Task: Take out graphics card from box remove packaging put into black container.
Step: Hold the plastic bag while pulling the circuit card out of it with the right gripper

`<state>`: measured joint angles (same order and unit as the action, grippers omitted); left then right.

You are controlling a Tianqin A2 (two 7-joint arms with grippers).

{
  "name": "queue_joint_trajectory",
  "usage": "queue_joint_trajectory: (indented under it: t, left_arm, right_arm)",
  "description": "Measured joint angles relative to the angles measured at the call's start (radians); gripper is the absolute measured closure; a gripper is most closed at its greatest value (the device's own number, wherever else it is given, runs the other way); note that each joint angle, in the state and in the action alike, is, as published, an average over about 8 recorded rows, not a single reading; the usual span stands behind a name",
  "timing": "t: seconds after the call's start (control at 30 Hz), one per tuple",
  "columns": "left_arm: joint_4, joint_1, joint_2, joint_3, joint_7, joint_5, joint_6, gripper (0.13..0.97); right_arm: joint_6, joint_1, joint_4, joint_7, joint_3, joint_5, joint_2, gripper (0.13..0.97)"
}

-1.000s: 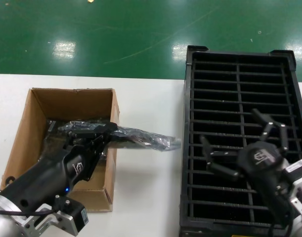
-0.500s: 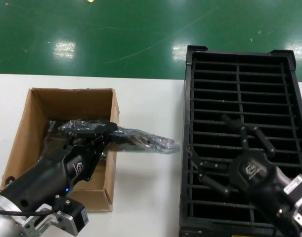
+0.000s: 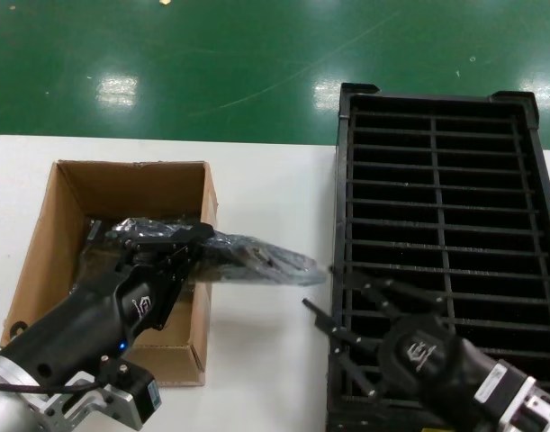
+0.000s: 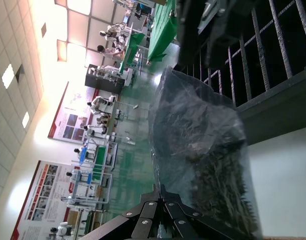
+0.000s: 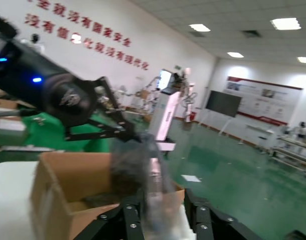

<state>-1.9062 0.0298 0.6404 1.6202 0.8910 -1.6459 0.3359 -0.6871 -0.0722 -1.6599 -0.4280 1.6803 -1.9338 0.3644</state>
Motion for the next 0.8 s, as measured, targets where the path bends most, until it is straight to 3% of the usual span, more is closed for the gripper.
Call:
queue_joint_trajectory:
  t: [0.37,0.8]
  left_arm:
    - [0.0,0.0,0.0,0.0,0.0,0.0,0.0,0.957]
    - [0.0,0.0,0.0,0.0,0.0,0.0,0.0,0.957]
  right_arm:
    - [-0.008,-0.023,0.008,0.014,0.053,0.031,0.04,0.882]
    - [0.011,-0.1,0.059,0.037,0.073,0.044,0.046,0.951]
